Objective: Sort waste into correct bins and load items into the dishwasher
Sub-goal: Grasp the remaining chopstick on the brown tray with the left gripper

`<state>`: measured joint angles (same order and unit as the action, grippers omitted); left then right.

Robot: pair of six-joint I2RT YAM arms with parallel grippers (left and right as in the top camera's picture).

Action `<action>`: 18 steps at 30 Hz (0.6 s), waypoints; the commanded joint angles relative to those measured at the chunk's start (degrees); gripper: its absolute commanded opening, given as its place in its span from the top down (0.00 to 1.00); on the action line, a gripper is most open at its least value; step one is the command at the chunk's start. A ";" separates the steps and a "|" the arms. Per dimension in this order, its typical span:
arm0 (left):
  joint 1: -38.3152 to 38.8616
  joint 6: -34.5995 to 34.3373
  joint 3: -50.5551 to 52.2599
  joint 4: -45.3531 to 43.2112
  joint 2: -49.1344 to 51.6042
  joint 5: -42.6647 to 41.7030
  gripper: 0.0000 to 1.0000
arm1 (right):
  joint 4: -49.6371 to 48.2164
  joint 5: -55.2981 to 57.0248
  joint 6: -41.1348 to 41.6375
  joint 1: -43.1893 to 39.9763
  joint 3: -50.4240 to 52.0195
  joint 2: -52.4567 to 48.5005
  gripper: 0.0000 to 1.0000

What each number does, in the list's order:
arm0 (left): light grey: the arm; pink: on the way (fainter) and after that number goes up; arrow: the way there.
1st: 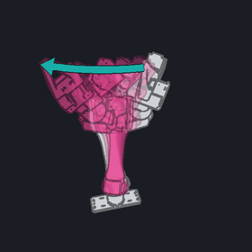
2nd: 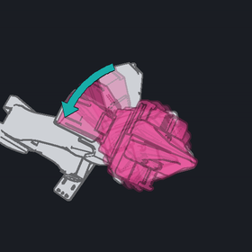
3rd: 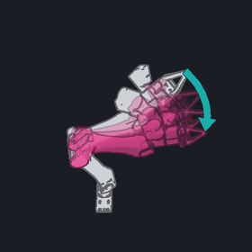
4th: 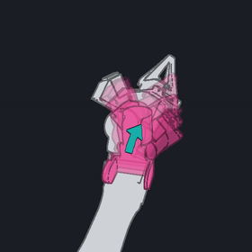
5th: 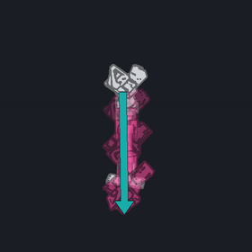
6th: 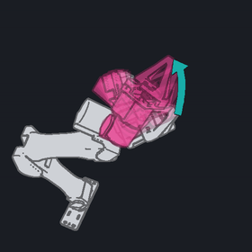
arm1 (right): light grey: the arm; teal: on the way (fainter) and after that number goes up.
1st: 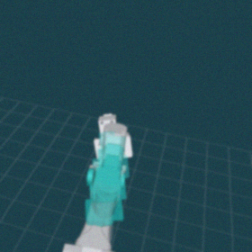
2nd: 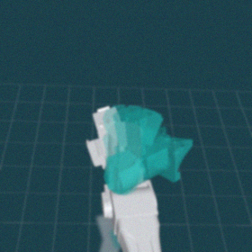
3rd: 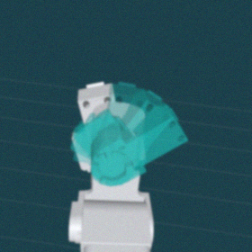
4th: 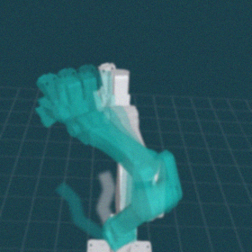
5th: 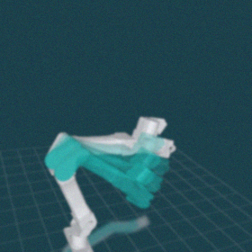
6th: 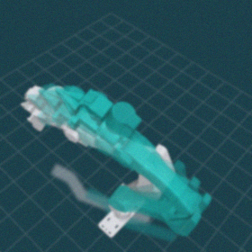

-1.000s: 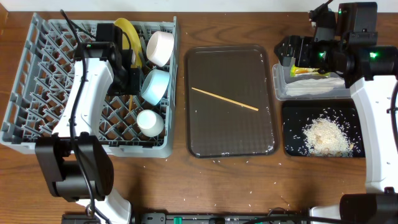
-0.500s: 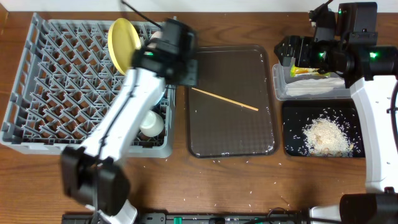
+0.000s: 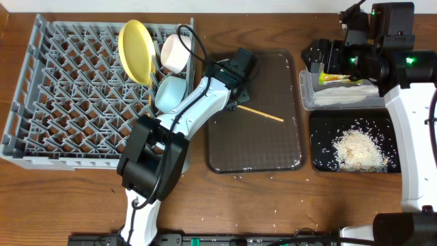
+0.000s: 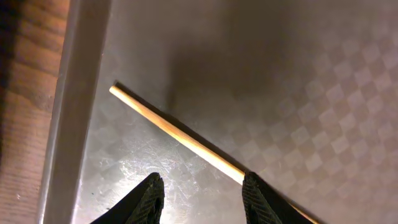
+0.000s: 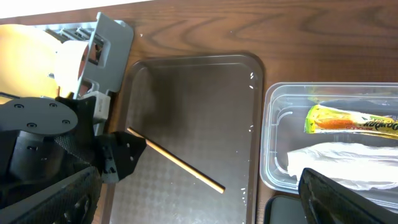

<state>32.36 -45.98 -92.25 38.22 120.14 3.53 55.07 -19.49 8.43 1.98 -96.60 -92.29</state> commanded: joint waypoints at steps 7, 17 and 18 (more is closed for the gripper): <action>-0.13 -12.92 0.24 -2.36 2.80 1.42 0.59 | 0.04 -0.02 -0.81 -0.42 -0.09 0.52 0.01; 0.24 -15.65 0.31 -2.56 5.18 0.39 0.62 | 0.04 -0.02 -0.79 -0.42 -0.09 0.52 0.01; 0.24 -15.65 0.31 -2.56 5.29 0.39 0.62 | 0.04 -0.02 -0.81 -0.42 -0.09 0.52 0.01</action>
<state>32.38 -60.66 -92.23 35.68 124.53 3.38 55.07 -19.49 8.43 1.98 -96.60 -92.29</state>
